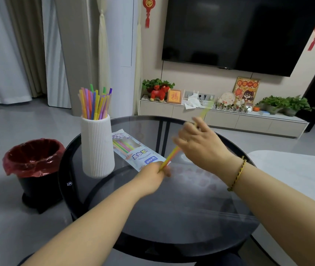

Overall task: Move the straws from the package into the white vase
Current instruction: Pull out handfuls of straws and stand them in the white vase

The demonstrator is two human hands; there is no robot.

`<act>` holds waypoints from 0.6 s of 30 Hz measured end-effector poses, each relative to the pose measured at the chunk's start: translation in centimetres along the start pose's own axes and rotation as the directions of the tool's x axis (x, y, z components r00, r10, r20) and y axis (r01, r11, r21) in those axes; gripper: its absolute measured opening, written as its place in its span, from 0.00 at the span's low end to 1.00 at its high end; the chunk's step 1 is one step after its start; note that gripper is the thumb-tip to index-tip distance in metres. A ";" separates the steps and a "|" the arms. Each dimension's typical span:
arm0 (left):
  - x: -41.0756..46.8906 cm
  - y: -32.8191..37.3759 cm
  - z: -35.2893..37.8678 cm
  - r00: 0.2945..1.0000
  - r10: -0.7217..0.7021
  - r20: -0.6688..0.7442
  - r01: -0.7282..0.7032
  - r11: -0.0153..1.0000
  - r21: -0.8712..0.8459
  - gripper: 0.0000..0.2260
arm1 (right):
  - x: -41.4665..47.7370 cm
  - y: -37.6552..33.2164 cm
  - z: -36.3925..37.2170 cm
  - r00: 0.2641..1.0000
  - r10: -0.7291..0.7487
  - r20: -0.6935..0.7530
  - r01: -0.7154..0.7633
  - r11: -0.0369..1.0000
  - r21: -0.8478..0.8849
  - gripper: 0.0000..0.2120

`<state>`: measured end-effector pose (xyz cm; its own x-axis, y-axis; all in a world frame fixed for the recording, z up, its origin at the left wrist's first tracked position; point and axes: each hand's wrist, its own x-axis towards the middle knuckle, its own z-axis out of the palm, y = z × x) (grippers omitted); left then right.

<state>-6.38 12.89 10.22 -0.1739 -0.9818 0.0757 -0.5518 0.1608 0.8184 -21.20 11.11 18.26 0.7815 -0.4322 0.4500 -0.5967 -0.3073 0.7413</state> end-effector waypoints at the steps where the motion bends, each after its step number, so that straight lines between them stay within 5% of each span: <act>1: -0.1 -0.4 -0.3 1.000 -0.001 -0.028 0.000 0.999 -0.044 0.15 | -0.2 -0.3 0.5 0.980 0.093 -0.178 -0.085 0.995 0.048 0.14; 3: -0.2 -1.2 -0.8 0.998 -0.027 -0.059 0.018 0.989 -0.147 0.16 | -0.2 -1.2 1.1 0.877 0.402 -0.263 -0.267 0.863 0.430 0.24; 4: -0.3 -1.4 -1.0 0.998 -0.046 -0.053 0.034 0.977 -0.211 0.16 | 0.1 -1.6 1.1 0.791 0.599 -0.123 -0.370 0.629 0.683 0.27; 5: -0.3 -1.7 -1.2 0.998 -0.058 -0.039 0.046 0.963 -0.267 0.15 | 0.4 -2.0 0.7 0.682 0.715 0.151 -0.444 0.243 0.862 0.30; 7: -0.3 -1.9 -1.2 0.998 -0.062 -0.008 0.055 0.943 -0.329 0.15 | 1.4 -2.6 0.3 0.549 0.511 0.661 -0.391 -0.542 0.744 0.28; 8: -0.3 -2.0 -1.1 0.998 -0.058 0.005 0.057 0.939 -0.338 0.14 | 2.0 -2.9 0.5 0.569 0.349 0.744 -0.328 -0.734 0.595 0.24; 12: -0.2 -2.0 -1.0 0.999 -0.034 0.039 0.047 0.912 -0.407 0.14 | 4.6 -4.8 0.3 0.752 0.119 0.649 -0.277 -0.836 0.474 0.02; 18: 0.8 -2.7 -1.9 0.998 -0.055 -0.026 0.040 0.916 -0.400 0.16 | 7.2 -6.0 0.7 0.774 0.203 0.600 -0.293 -0.724 0.624 0.13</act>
<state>-3.51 11.49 9.12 -0.1221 -0.9915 0.0450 -0.1859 0.0674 0.9803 -12.07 9.27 16.72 0.3747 -0.9053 0.2002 0.0891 -0.1797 -0.9797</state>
